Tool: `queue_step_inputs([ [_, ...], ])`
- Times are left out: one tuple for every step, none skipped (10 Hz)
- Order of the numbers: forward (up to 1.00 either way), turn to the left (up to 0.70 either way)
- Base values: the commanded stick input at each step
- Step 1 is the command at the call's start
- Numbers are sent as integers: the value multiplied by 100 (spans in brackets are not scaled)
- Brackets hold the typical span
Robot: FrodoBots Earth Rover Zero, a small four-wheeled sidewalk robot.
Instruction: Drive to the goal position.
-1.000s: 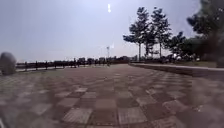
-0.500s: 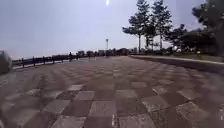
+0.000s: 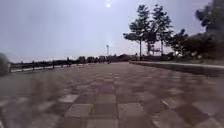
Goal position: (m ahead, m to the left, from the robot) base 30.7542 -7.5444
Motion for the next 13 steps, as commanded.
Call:
queue_step_inputs([
  [100, 3],
  [100, 1],
  [100, 1],
  [100, 1],
  [100, 1],
  [100, 1],
  [100, 1],
  [100, 1],
  [100, 1],
  [100, 1],
  [100, 1],
  [100, 1],
  [100, 1],
])
